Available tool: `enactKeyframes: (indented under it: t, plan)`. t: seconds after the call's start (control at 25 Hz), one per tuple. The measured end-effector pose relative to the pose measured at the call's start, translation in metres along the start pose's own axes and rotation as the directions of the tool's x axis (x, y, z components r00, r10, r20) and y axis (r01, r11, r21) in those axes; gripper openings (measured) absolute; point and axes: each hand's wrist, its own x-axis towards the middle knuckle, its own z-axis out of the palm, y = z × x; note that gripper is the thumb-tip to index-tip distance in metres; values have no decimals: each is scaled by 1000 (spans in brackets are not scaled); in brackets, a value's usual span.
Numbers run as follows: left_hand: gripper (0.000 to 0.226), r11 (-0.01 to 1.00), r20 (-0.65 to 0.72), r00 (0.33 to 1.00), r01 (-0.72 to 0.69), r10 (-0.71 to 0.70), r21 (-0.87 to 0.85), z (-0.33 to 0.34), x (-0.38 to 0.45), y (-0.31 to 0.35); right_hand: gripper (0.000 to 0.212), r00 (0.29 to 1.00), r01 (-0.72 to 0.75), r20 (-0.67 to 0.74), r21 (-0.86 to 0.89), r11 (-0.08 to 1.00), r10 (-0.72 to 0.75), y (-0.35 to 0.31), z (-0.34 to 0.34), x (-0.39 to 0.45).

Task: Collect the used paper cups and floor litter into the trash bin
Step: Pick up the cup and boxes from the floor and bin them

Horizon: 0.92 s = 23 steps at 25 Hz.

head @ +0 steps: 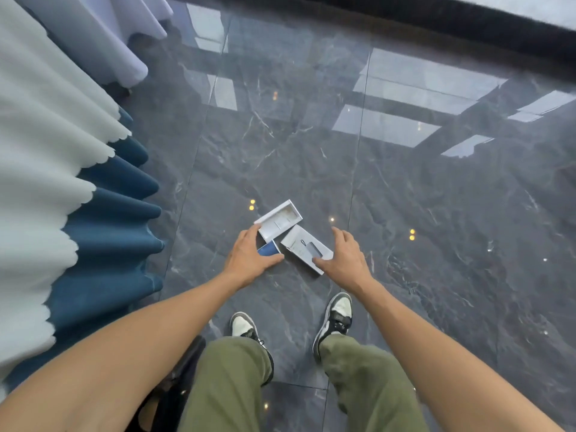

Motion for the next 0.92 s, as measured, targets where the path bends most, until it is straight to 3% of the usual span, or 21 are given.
enactKeyframes:
  t: [0.36,0.56,0.76,0.92]
  plan:
    - [104,991,63,991,114,-119,76,149,204,-159,83,993,46,104,27,999,-49,78,175,235]
    - [105,921,43,981,164,-190,353,195,289,-215,71,991,9,134,-60,998,-1,124,263,327]
    - [81,904,182,968,84,-174,420,215,332,-256,83,997,-1,74,-292,957,23,146,305,373]
    - [61,965,279,957,7,-83,261,216,332,-261,95,989,-49,128,-227,973,79,165,299,391]
